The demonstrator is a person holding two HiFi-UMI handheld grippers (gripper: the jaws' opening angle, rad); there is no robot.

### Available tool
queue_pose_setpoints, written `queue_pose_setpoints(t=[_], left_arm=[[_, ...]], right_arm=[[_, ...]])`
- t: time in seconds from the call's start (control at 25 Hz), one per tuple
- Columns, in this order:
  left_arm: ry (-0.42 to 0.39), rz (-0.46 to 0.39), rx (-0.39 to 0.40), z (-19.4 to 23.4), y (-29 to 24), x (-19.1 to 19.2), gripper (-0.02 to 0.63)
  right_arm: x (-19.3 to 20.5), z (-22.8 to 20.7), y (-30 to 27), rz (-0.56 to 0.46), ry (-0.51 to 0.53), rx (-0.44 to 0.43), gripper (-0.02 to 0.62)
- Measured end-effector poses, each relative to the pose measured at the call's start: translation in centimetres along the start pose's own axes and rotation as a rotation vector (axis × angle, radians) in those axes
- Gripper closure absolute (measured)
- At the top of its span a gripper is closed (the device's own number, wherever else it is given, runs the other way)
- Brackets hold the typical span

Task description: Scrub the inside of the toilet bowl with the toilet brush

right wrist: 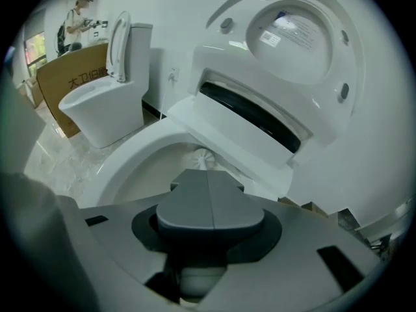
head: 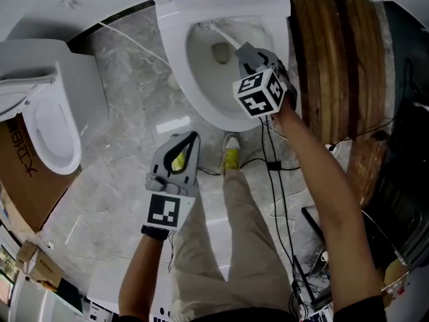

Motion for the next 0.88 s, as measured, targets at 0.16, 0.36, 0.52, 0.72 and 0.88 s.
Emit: queue_pose_setpoints(t=[0.16,0.36,0.52,0.72,0.88], left_arm=[[-0.007,-0.006,0.006,-0.8,-0.7,-0.3,0.589],[-0.019,-0.004,0.014,-1.5,-1.0,-0.5,0.589],[-0.031,0.0,0.024,-2.0,-1.1,-0.6,0.589],[-0.055,0.006,0.043,-2.7,-1.0,-1.0,0.589],[-0.092,0.008,0.059,-3.4,-1.0,-1.6,0.589]], right_arm=[[0.7,-1.6,-0.1,0.02,0.031,0.034,0.433],[1.7,-2.6,0.2,0.064,0.061,0.079,0.433],[2.7,-3.2,0.6,0.103,0.068,0.116,0.433],[3.8,-3.5,1.4,0.155,0.078,0.15,0.433],[4.7,-3.7,2.1,0.192,0.078,0.162,0.433]])
Point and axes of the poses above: the fingertips, and each gripper's own axes: y backward along the fingers, z to its left, x out of its underside, the point moved 10 cm from there along y, backward along the fingers, and after that the axes turned 9 degrees about z, right-handed, at the moved point
